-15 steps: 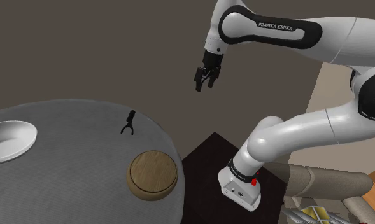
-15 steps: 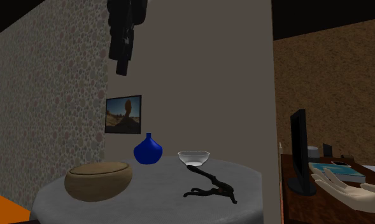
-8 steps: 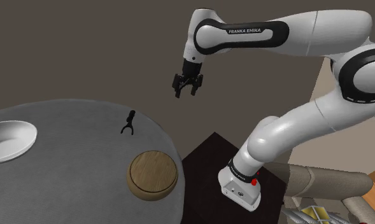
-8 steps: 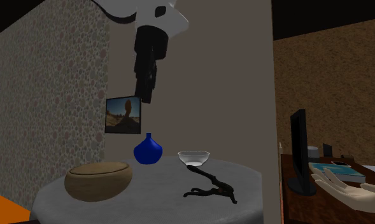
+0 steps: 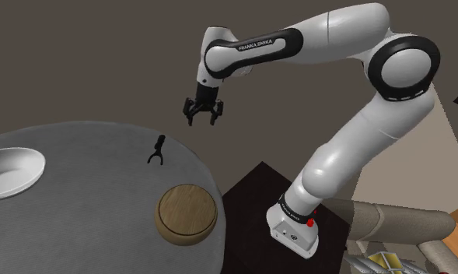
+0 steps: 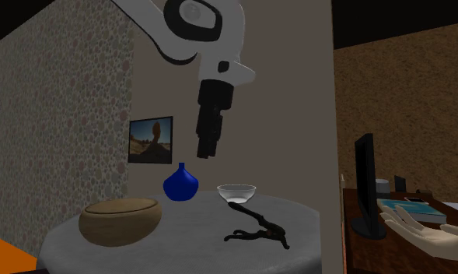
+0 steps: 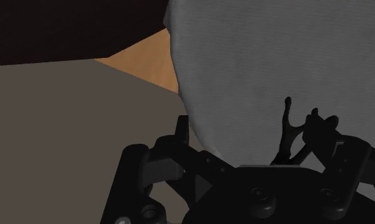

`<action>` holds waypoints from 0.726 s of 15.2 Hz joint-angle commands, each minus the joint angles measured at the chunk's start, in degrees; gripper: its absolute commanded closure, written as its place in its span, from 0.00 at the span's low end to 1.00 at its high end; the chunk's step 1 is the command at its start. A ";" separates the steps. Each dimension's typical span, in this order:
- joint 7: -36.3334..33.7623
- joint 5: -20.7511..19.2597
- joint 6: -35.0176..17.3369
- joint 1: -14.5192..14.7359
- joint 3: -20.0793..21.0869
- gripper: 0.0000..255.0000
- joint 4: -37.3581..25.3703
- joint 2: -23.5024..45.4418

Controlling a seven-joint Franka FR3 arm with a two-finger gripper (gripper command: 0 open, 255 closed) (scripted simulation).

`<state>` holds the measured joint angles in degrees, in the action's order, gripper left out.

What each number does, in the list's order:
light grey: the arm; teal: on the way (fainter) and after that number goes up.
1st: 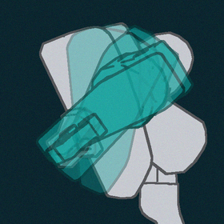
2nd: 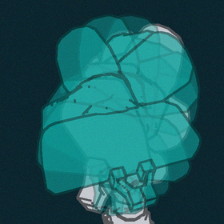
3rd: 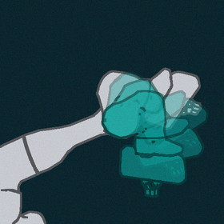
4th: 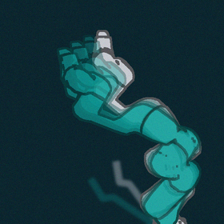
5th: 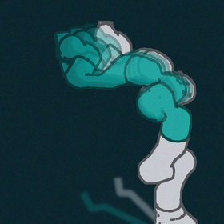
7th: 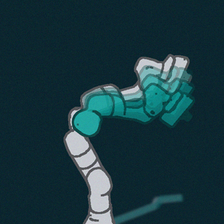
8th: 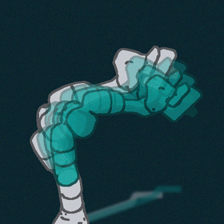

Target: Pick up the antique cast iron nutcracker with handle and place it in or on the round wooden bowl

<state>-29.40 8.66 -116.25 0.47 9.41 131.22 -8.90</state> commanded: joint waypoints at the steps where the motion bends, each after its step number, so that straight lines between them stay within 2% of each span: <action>1: -3.06 0.21 -2.32 -0.06 0.46 0.00 -1.97 4.23; 11: -17.32 -0.15 -9.47 1.33 0.35 0.00 -17.93 26.78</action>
<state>-45.30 8.52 -124.97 1.60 9.91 115.06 15.43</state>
